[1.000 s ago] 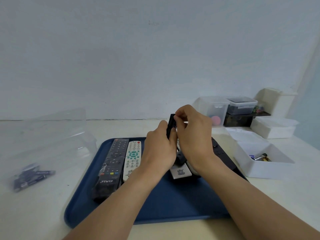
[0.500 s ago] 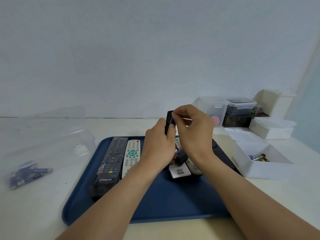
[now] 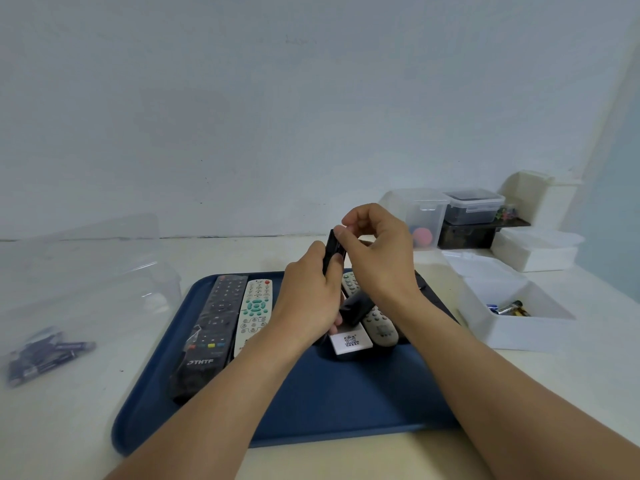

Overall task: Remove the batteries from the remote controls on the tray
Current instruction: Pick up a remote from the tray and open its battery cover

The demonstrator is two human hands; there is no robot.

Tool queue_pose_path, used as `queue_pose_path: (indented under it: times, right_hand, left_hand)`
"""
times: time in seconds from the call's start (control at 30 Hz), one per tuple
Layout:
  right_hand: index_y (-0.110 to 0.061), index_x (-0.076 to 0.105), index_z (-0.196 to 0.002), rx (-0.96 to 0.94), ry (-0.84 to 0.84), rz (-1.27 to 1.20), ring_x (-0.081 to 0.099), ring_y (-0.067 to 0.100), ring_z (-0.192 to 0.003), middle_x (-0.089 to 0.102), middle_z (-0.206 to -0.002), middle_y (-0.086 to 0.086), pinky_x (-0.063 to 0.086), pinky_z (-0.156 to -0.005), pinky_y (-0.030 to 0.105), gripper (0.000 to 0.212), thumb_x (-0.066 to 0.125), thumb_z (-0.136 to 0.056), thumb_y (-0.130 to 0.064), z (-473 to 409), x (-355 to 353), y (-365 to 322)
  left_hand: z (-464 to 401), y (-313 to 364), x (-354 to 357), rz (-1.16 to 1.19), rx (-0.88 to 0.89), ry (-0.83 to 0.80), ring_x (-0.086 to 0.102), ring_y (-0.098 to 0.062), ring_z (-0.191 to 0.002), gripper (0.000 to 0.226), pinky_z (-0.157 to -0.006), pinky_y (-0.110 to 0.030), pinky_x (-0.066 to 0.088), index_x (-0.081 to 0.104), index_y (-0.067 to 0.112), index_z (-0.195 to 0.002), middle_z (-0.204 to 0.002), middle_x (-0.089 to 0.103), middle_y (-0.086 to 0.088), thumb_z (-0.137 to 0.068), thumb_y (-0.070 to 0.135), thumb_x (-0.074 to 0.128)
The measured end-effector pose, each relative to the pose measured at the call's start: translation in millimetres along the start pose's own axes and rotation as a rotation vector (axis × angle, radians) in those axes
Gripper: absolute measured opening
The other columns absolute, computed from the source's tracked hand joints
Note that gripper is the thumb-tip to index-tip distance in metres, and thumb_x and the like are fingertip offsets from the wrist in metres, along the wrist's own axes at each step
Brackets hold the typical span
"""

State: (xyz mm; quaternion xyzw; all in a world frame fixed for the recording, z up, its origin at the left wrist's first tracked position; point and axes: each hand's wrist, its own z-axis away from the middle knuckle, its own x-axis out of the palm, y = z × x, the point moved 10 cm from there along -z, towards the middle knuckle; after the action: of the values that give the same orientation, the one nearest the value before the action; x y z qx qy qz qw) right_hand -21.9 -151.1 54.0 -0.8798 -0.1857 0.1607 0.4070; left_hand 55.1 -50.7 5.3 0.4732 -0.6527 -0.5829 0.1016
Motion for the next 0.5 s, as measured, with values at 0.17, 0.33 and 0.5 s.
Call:
queue_pose_path:
  times: [0.17,0.33,0.5]
  right_hand:
    - [-0.016,0.066,-0.086,0.034,-0.019,-0.074,0.06,0.002,-0.073,0.062,-0.071,-0.009,0.051,-0.069,0.017,0.009,0.069,-0.087,-0.008,-1,-2,5]
    - [-0.022,0.069,-0.09,0.107,-0.038,-0.173,0.063,0.008,-0.074,0.059,-0.072,-0.008,0.056,-0.077,0.031,0.013,0.072,-0.086,-0.01,0,-2,13]
    - [-0.01,0.07,-0.094,0.286,-0.014,-0.39,0.064,0.011,-0.066,0.066,-0.079,0.002,0.056,-0.071,0.022,0.017,0.079,-0.082,-0.003,4,0,22]
  left_hand:
    - [2,0,0,0.023,-0.004,-0.008,0.062,-0.023,-0.042,0.024,-0.04,-0.034,0.054,0.047,0.018,-0.091,-0.075,0.065,-0.018,-0.107,0.034,0.039]
    - [1,2,-3,0.066,-0.003,0.003,0.061,-0.024,-0.041,0.025,-0.039,-0.034,0.053,0.048,0.02,-0.089,-0.073,0.065,-0.018,-0.107,0.037,0.041]
    - [-1,2,-9,0.124,-0.006,0.033,0.059,-0.026,-0.042,0.025,-0.04,-0.035,0.052,0.053,0.015,-0.095,-0.067,0.064,-0.016,-0.106,0.036,0.045]
